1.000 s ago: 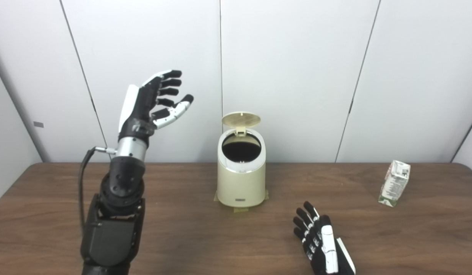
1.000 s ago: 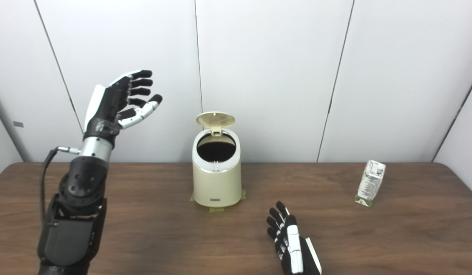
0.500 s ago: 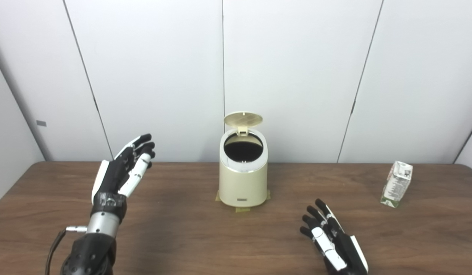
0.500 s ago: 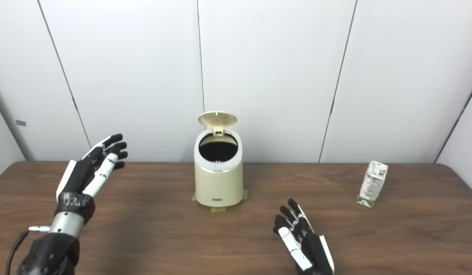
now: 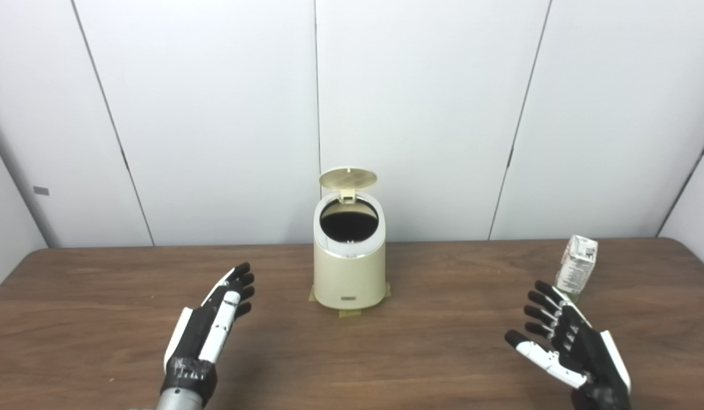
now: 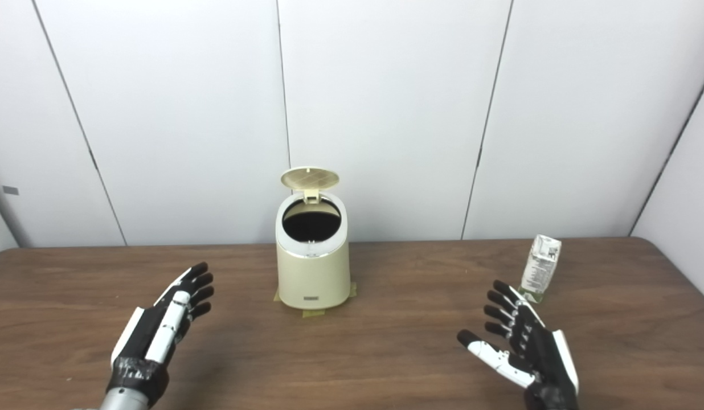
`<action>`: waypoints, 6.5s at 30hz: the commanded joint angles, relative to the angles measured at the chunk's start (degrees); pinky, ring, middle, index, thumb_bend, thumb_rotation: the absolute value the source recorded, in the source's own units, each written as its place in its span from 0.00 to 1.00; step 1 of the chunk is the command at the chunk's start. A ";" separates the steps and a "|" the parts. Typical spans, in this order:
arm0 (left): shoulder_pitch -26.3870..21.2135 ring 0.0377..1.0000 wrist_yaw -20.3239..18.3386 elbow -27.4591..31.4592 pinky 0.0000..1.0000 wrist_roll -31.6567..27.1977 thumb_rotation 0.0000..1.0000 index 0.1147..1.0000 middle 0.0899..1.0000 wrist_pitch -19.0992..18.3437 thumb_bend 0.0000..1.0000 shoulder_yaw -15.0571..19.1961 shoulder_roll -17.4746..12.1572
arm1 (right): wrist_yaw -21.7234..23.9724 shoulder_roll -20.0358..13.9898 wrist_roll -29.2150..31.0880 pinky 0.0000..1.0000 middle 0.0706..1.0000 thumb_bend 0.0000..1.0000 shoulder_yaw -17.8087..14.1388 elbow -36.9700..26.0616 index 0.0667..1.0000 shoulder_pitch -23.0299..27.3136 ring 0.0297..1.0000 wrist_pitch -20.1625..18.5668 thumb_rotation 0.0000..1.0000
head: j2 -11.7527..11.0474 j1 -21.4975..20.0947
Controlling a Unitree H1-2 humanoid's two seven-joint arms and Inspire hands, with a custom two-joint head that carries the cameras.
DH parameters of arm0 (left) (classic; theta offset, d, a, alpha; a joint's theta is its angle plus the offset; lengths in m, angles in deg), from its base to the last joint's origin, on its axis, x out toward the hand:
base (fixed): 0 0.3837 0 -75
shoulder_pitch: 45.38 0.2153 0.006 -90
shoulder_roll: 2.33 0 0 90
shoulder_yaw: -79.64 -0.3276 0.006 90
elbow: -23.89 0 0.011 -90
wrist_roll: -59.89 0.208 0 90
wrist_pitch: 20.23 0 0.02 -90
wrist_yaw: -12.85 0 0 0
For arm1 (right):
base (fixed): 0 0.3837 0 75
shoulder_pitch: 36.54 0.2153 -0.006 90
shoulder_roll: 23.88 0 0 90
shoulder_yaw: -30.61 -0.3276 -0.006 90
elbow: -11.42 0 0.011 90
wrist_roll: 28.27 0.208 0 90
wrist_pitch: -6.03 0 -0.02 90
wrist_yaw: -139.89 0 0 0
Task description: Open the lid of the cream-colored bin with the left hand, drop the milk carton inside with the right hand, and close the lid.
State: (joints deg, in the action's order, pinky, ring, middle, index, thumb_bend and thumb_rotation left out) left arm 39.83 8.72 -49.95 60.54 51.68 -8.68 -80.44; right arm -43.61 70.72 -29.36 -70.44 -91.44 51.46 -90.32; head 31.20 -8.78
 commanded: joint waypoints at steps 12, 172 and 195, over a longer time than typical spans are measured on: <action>-2.26 0.92 -1.87 1.13 0.94 -0.52 0.86 0.94 0.93 0.21 0.39 -0.90 -3.55 | -3.40 -8.02 -3.30 0.83 0.79 0.84 -8.76 1.50 0.79 4.07 0.80 -3.07 0.16 | 0.75 -10.92; 6.10 0.97 2.81 2.36 1.00 3.40 0.79 0.94 0.92 7.14 0.50 -3.61 6.10 | -13.36 6.49 -31.61 0.30 0.45 0.52 18.60 18.61 0.49 42.94 0.35 9.17 0.00 | 2.45 10.32; 8.30 0.96 4.58 4.63 1.00 3.49 0.78 0.93 0.90 7.00 0.44 -4.83 6.57 | -23.60 11.70 -31.97 0.34 0.45 0.52 20.31 36.64 0.48 47.51 0.37 17.36 0.00 | 2.53 12.72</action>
State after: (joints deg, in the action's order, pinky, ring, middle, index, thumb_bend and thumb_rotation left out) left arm 47.77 12.94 -47.76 64.24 56.80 -13.21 -74.64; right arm -65.03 82.28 -61.33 -49.82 -53.56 94.91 -76.23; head 33.66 3.87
